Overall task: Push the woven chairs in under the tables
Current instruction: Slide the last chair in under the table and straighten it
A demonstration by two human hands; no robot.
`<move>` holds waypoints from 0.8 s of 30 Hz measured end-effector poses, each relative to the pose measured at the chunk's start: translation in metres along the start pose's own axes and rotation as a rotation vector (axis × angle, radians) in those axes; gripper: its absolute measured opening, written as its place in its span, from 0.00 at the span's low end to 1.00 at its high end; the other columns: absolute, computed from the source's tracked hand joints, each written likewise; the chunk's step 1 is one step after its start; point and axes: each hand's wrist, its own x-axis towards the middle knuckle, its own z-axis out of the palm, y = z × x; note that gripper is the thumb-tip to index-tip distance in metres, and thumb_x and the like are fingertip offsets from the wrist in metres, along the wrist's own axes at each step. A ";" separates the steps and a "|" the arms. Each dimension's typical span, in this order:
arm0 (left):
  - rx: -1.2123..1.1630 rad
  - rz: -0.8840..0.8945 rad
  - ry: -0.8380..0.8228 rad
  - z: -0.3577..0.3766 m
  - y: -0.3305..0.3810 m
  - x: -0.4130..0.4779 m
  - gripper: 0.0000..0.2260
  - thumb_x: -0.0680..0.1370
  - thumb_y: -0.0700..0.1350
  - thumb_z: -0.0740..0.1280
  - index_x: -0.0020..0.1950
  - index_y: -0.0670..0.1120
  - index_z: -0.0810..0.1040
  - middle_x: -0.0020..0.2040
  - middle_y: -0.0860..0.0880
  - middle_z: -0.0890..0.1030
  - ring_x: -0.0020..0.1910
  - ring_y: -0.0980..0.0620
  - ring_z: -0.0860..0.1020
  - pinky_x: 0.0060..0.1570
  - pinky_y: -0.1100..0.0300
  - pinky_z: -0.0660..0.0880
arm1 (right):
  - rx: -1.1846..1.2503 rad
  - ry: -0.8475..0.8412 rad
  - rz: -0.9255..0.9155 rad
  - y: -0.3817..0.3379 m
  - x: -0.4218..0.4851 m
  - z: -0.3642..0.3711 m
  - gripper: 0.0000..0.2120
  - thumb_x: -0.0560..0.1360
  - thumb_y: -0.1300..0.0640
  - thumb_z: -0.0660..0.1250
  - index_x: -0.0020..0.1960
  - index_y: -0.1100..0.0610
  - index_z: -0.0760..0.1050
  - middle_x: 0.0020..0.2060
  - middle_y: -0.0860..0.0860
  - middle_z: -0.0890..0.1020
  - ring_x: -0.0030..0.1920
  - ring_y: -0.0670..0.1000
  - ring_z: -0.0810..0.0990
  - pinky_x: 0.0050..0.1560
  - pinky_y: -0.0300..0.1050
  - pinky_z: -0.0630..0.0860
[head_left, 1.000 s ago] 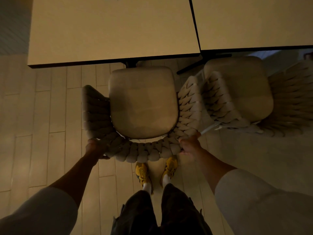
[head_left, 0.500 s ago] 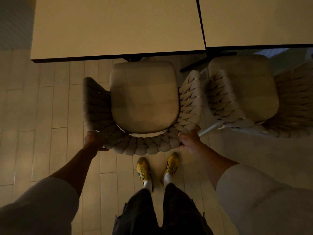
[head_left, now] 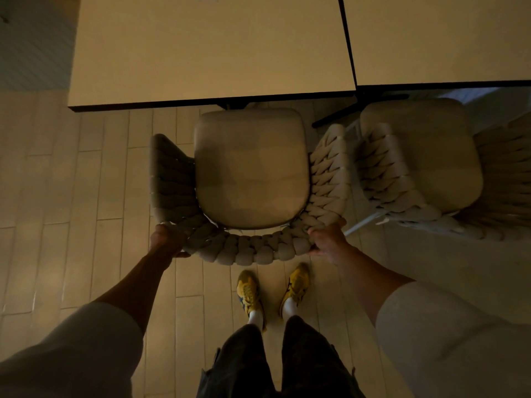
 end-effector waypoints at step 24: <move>-0.002 -0.001 0.055 -0.002 -0.003 0.027 0.17 0.78 0.40 0.74 0.64 0.44 0.73 0.61 0.39 0.78 0.51 0.39 0.83 0.33 0.48 0.84 | 0.016 0.027 -0.064 -0.008 0.007 0.002 0.32 0.80 0.58 0.73 0.78 0.53 0.62 0.66 0.59 0.79 0.51 0.62 0.86 0.33 0.53 0.84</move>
